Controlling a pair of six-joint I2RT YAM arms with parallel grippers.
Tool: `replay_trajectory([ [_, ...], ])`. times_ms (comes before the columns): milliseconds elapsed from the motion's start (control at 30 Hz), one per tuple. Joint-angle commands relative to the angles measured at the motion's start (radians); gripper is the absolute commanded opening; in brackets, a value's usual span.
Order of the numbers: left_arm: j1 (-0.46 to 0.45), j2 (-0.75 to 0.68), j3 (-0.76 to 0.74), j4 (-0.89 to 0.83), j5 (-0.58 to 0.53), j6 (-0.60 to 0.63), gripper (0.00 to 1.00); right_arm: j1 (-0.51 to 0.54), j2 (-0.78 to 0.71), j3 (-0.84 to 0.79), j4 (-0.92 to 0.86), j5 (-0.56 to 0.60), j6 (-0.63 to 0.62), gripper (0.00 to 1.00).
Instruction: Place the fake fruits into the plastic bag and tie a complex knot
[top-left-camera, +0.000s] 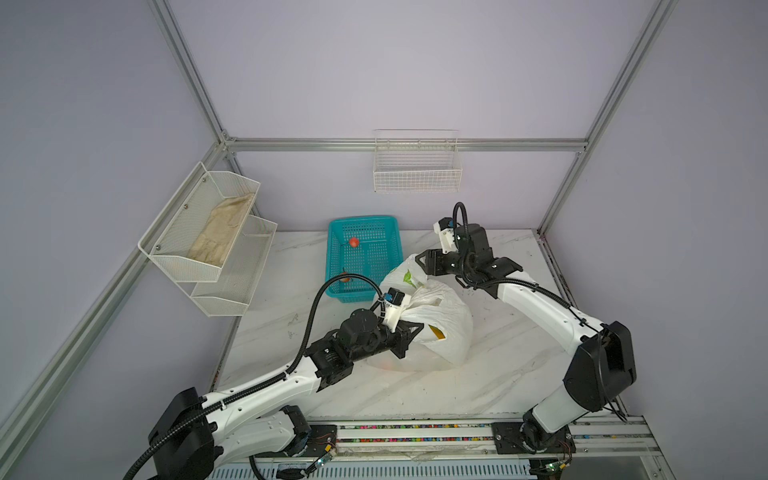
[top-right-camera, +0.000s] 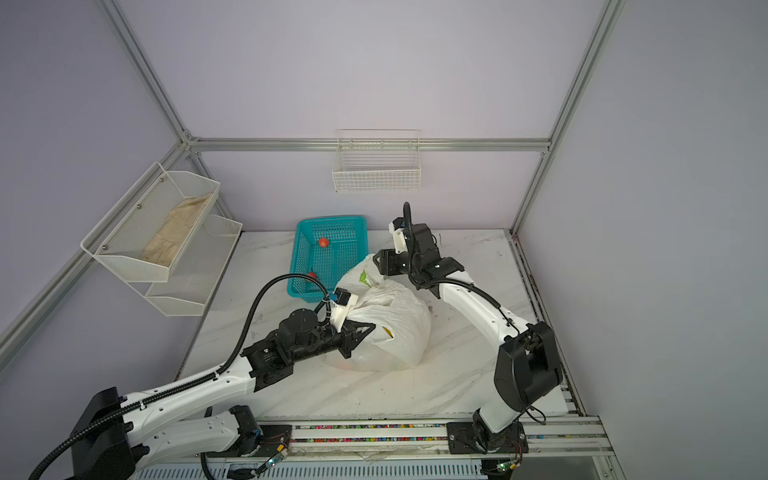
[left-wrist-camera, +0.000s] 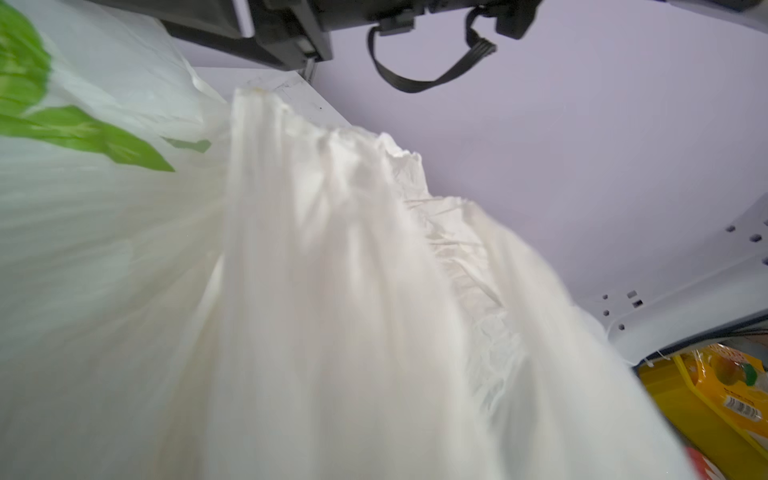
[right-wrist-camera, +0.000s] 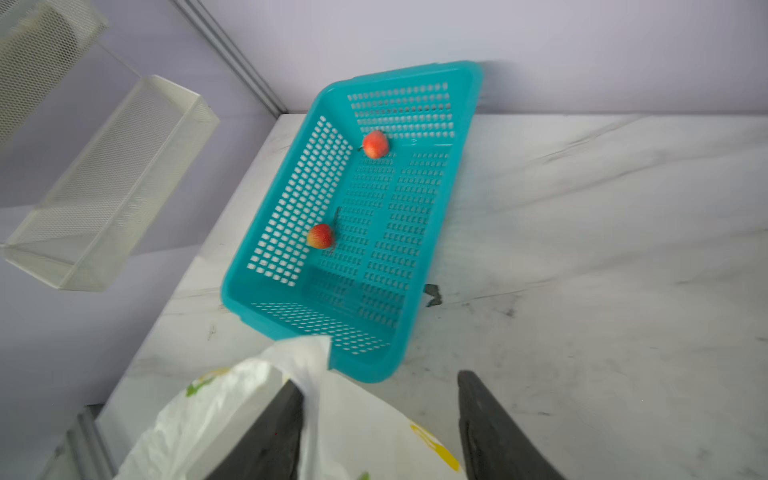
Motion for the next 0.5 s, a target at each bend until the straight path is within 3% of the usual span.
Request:
replay_trajectory([
  [0, 0.019, -0.043, -0.038, 0.039, -0.084, -0.029, 0.03, -0.001, -0.093, 0.029, -0.071, 0.182, -0.060, 0.69],
  [200, 0.055, -0.057, -0.058, 0.043, -0.075, -0.075, 0.02, -0.001, -0.224, 0.002, -0.118, 0.230, -0.090, 0.75],
  [367, 0.079, -0.070, -0.066, 0.048, -0.058, -0.089, 0.02, 0.030, -0.399, -0.125, -0.034, -0.058, -0.127, 0.73],
  [467, 0.087, -0.069, -0.062, 0.044, -0.047, -0.090, 0.02, 0.089, -0.471, -0.178, -0.036, -0.125, -0.160, 0.72],
])
